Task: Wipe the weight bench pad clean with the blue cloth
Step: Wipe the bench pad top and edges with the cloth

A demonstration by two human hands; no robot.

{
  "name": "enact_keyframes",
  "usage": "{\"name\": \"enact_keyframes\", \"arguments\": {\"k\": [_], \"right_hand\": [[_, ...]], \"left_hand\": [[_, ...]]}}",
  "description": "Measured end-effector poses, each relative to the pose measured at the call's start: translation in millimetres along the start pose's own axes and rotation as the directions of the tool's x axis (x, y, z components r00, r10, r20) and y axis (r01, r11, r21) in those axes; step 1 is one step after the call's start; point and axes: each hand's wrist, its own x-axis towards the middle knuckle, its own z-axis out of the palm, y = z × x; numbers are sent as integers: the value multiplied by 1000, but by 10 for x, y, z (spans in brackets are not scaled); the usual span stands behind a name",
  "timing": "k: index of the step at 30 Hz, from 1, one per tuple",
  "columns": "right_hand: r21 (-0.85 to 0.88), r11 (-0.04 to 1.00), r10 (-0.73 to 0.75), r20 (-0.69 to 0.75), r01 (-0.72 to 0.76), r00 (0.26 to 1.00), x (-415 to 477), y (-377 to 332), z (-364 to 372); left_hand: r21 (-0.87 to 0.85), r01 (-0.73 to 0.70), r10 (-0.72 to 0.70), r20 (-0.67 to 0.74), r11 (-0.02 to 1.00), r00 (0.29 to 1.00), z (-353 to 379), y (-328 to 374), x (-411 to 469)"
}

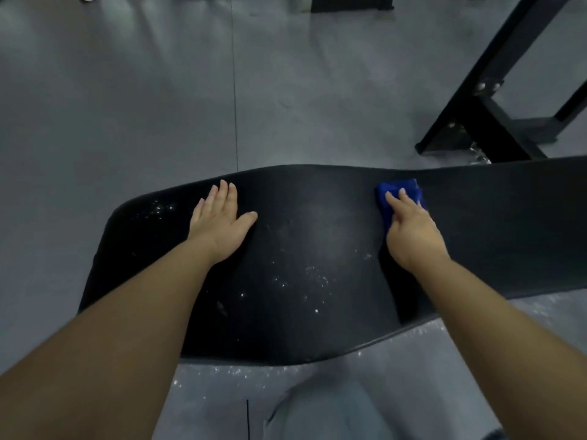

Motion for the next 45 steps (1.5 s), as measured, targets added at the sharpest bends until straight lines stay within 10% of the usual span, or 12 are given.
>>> {"name": "enact_keyframes", "arguments": {"k": [4,11,15,20,23,26,32,37,45], "right_hand": [[-66,975,209,-73,-214,975,-219,-459,214],[48,895,-445,160,443,881,-697,-836,437],[32,992,-122,-47,123,991,-515,-35,91],[33,953,302,-172,-301,938,-683,-81,115],[-56,996,-68,-80,63,994,-1113,-674,444],[146,907,-414,158,394,896,-1483,-779,531],[145,981,-107,-169,132,980,-1115,332,158],[152,985,129,-316,-84,940,-1290,66,356],[49,895,-428,-185,443,885,-1870,-4,568]], "left_hand": [[6,15,-15,31,1000,999,-6,-10,28],[-34,23,-20,66,999,998,-63,1,82],[5,-33,32,95,999,995,-61,-54,118],[31,-27,26,54,999,998,-12,-64,130],[-30,-56,58,63,998,996,-9,-102,157],[30,-45,44,28,999,999,-27,-85,167],[-413,32,10,99,910,995,-242,66,-30],[-101,-68,57,-107,993,993,-277,115,-367],[82,-191,206,-255,978,945,223,102,-1353]]}}
